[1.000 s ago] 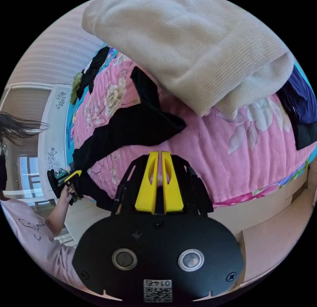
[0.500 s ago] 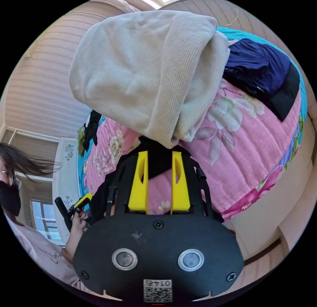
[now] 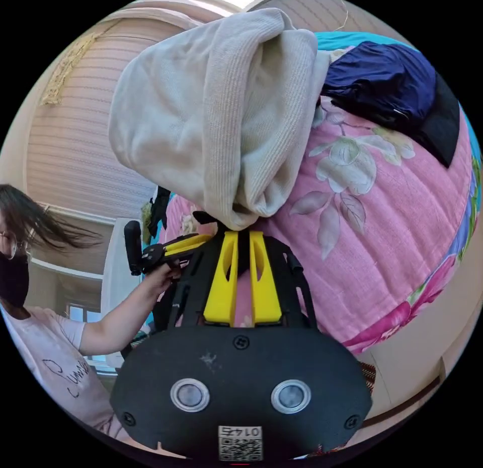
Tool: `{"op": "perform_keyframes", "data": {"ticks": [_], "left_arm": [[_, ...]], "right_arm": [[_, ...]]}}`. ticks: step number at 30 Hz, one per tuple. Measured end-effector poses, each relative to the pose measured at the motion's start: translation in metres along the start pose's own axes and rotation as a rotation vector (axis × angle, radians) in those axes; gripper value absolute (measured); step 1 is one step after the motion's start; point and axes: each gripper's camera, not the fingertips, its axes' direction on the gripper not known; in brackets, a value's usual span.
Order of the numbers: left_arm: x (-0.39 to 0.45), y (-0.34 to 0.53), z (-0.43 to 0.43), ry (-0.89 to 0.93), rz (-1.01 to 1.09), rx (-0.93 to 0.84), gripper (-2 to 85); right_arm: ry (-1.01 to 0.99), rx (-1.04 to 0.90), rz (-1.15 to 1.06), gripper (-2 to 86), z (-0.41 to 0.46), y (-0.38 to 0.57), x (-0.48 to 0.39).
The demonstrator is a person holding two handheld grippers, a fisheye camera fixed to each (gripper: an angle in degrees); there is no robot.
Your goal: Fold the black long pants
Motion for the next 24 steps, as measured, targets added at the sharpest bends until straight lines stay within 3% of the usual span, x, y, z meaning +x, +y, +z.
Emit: {"op": "perform_keyframes", "data": {"ticks": [7, 12, 18, 24], "left_arm": [[0.022, -0.028, -0.007, -0.114, -0.014, 0.140, -0.7], [0.019, -0.044, 0.042, -0.125, -0.058, 0.081, 0.1], [0.043, 0.000, -0.015, -0.107, -0.099, 0.169, 5.1], [0.105, 0.088, 0.002, 0.156, -0.166, -0.074, 7.7]], "right_arm": [[0.204, 0.026, -0.392, 3.3, -0.025, 0.004, -0.075], [0.114, -0.052, -0.347, 6.5, -0.008, -0.013, -0.059], [0.312, -0.198, -0.361, 10.3, -0.021, 0.021, -0.043], [0.377, -0.460, -0.323, 12.4, 0.029, 0.036, -0.024]]}}
